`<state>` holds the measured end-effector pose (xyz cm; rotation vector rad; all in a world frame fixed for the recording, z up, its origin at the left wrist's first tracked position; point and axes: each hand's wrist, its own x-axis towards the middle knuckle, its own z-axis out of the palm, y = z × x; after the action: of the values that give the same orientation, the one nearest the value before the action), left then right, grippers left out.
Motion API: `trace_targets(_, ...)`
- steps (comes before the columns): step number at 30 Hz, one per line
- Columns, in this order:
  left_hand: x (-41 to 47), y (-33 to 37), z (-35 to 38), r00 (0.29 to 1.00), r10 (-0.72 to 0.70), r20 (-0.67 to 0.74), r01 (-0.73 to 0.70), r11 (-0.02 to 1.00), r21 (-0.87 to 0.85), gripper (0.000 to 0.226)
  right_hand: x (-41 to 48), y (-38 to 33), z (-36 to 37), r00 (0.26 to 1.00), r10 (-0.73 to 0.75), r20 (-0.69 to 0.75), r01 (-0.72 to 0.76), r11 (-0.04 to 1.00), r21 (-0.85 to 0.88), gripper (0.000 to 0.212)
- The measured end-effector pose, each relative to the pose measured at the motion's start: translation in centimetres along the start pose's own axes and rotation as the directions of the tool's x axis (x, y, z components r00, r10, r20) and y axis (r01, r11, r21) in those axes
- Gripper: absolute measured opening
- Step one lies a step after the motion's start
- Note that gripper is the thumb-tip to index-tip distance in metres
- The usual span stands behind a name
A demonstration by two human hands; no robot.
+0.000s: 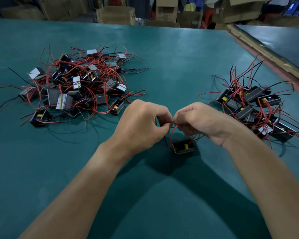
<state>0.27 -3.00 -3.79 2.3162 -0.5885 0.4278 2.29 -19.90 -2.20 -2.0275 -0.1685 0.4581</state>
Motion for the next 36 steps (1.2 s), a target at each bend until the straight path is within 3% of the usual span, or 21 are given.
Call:
trace_targets(8,0.2,-0.6,-0.1,0.994,-0.109,-0.005,0.107,0.982,-0.157,0.014,0.1,0.1,-0.2,0.992,-0.113,-0.051,0.115,0.993,0.036,0.041)
trace_targets(17,0.5,-1.0,0.0,0.976,-0.214,-0.036,0.197,0.944,-0.263,0.009,0.4,-0.1,-0.8,0.938,-0.181,-0.296,0.227,0.965,0.131,0.044)
trace_targets(22,0.6,-1.0,-0.1,0.955,-0.295,-0.043,0.270,0.917,-0.296,0.010,-0.6,-0.3,-1.2,0.952,-0.266,-0.155,0.295,0.930,0.219,0.032)
trace_targets(26,0.7,-1.1,-0.1,0.950,-0.309,-0.040,0.281,0.903,-0.326,0.013,-1.1,-0.3,-1.0,0.949,-0.313,-0.026,0.314,0.944,0.099,0.015)
trace_targets(31,0.7,-1.2,0.0,0.959,-0.283,0.002,0.270,0.910,-0.314,0.013,-0.8,0.2,0.0,0.871,-0.456,-0.183,0.423,0.886,-0.190,0.003)
trace_targets(36,0.8,-1.0,-0.1,0.956,-0.288,0.050,0.287,0.894,-0.344,0.011,-0.3,0.5,1.0,0.831,-0.498,-0.249,0.463,0.866,-0.187,0.007)
